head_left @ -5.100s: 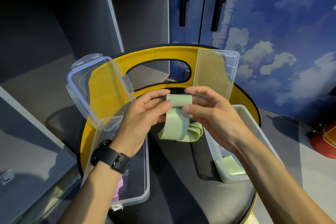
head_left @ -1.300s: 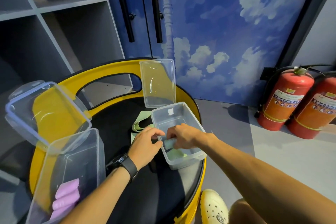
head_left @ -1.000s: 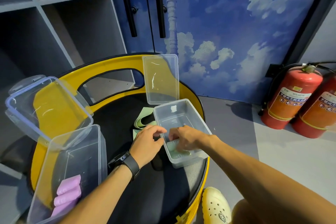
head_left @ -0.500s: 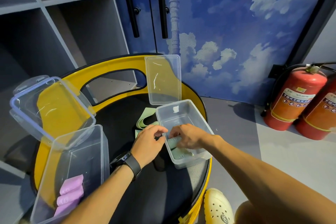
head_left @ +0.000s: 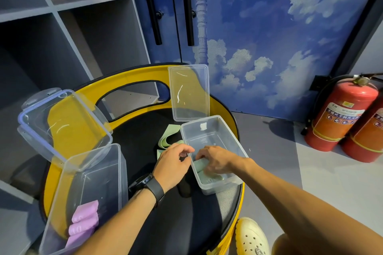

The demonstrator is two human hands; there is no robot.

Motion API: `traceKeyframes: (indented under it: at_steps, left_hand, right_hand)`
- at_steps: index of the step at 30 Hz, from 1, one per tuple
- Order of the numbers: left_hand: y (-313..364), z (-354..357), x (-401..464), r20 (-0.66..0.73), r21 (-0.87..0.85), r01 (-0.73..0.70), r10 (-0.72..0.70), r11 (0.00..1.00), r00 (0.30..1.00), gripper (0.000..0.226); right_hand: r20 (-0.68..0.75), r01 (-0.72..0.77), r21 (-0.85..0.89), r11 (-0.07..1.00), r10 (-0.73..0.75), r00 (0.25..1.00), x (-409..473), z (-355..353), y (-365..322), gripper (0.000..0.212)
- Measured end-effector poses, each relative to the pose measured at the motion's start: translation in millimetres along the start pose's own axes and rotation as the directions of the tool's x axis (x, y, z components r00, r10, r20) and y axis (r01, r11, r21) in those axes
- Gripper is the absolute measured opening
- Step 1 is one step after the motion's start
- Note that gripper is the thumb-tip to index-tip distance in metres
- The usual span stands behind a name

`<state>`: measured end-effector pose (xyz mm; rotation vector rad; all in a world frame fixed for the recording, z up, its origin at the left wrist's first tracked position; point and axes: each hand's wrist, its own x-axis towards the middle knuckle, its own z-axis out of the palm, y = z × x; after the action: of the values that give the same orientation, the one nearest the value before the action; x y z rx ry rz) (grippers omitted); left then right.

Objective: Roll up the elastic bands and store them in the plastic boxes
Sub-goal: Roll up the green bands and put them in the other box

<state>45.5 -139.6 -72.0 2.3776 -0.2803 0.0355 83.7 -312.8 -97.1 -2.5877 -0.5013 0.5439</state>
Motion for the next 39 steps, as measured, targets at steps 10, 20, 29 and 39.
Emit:
traceKeyframes:
  at_steps: [10,20,29,39]
  left_hand:
    - [1,0,0,0.008,0.017,-0.002,0.002,1.000,1.000,0.022]
    - [0,-3,-3,-0.039,0.011,0.005,-0.005,1.000,0.999,0.017]
    - [-1,-34,-18,-0.085,0.001,0.042,-0.042,0.999,0.996,0.014]
    - [-23,-77,-43,-0.163,-0.017,0.114,-0.116,0.993,0.980,0.017]
  right_hand:
    - [0.004,-0.015,0.033,0.999,0.015,1.000,1,-1,-3,0.045]
    - [-0.217,0.019,0.111,0.994,0.006,0.976,-16,-8,-20,0.035]
    - [-0.348,0.042,0.176,0.984,0.023,0.937,-29,-16,-62,0.028]
    - [-0.323,0.021,0.197,0.980,0.045,0.945,5,-14,-131,0.025]
